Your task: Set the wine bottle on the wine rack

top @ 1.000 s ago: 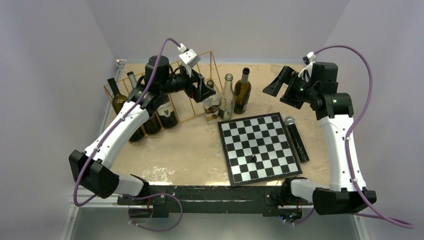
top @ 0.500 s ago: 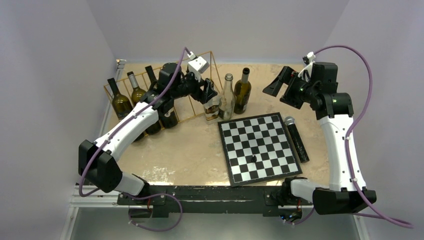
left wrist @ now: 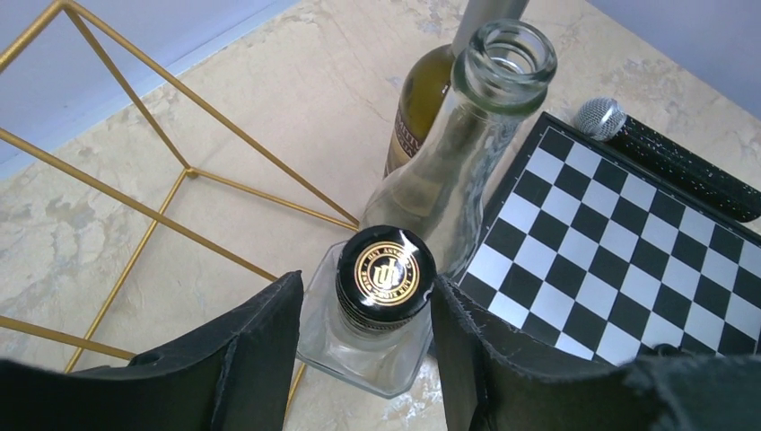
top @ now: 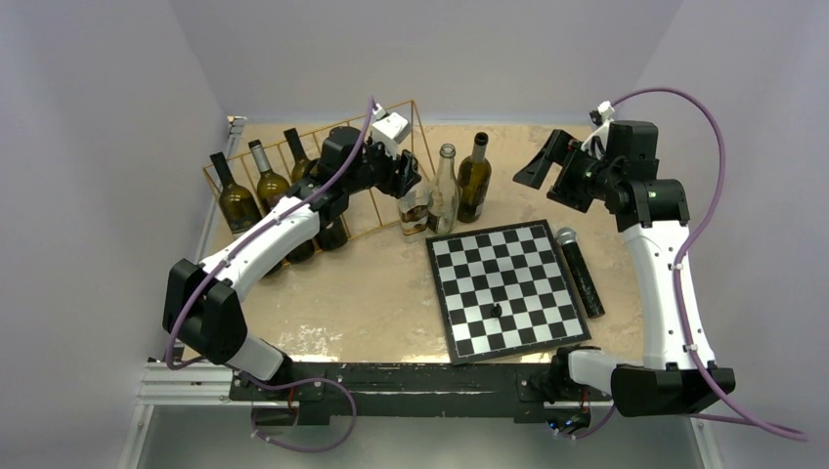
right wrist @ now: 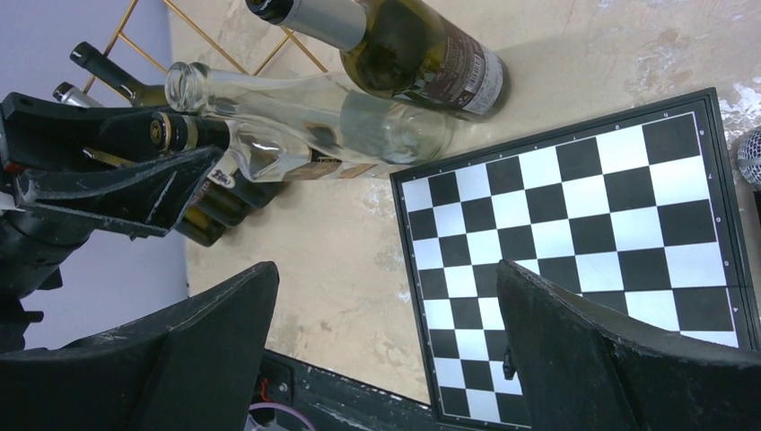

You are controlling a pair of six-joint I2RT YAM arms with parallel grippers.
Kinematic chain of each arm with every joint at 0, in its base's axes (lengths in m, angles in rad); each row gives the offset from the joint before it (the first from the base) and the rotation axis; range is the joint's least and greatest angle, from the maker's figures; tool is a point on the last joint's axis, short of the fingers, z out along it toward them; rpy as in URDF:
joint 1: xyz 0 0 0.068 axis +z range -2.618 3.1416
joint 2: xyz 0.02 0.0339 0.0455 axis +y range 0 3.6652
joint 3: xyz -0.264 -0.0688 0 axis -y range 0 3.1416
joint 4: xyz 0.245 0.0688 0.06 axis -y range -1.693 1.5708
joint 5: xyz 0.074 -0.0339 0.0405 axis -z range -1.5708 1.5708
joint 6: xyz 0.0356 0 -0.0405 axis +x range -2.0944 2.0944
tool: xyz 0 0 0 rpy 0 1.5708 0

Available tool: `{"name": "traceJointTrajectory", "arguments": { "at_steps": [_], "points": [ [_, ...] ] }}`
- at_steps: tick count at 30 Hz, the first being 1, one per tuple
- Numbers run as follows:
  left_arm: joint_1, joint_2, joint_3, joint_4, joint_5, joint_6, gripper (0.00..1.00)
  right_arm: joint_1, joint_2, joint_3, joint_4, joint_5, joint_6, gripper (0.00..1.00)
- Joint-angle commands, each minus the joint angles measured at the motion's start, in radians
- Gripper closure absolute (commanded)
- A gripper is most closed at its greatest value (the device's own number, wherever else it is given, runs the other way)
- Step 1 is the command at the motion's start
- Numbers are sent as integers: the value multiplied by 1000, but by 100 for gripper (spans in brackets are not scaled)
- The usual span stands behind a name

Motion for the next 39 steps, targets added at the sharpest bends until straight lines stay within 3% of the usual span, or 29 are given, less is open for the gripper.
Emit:
{"name": "traceJointTrajectory", "arguments": {
  "at_steps": [1,9,14,24,39],
  "points": [
    [-4,11,-4,123,-30,-33,44,-6,-3,39,-15,10,-25,4],
    [-8,27,-9,152,-4,-53,61,-5,3,53,-29,22,-44,4],
    [-10,-5,-10,132,-41,-11,100,-5,4,61,-31,21,-50,4],
    [-10,-141,72,20,-192,-8,100,-7,-9,48,-16,23,-55,3],
    [46,-234,133,-79,-247,-12,100,-6,-7,31,-8,8,-45,4]
  ]
}}
